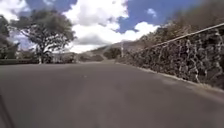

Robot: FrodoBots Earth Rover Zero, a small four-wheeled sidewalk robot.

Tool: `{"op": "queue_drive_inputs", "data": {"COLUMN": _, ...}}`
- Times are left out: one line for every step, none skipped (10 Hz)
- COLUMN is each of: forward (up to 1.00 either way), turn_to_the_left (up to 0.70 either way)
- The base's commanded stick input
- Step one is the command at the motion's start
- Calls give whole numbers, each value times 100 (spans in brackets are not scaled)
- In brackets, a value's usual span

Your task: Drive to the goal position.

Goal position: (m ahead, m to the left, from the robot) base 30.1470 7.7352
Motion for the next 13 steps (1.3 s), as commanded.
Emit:
{"op": "queue_drive_inputs", "data": {"forward": 70, "turn_to_the_left": 0}}
{"op": "queue_drive_inputs", "data": {"forward": 70, "turn_to_the_left": 0}}
{"op": "queue_drive_inputs", "data": {"forward": 70, "turn_to_the_left": 0}}
{"op": "queue_drive_inputs", "data": {"forward": 70, "turn_to_the_left": 0}}
{"op": "queue_drive_inputs", "data": {"forward": 70, "turn_to_the_left": 0}}
{"op": "queue_drive_inputs", "data": {"forward": 70, "turn_to_the_left": 0}}
{"op": "queue_drive_inputs", "data": {"forward": 70, "turn_to_the_left": 0}}
{"op": "queue_drive_inputs", "data": {"forward": 70, "turn_to_the_left": 0}}
{"op": "queue_drive_inputs", "data": {"forward": 70, "turn_to_the_left": 0}}
{"op": "queue_drive_inputs", "data": {"forward": 70, "turn_to_the_left": 0}}
{"op": "queue_drive_inputs", "data": {"forward": 70, "turn_to_the_left": 0}}
{"op": "queue_drive_inputs", "data": {"forward": 70, "turn_to_the_left": 0}}
{"op": "queue_drive_inputs", "data": {"forward": 70, "turn_to_the_left": 0}}
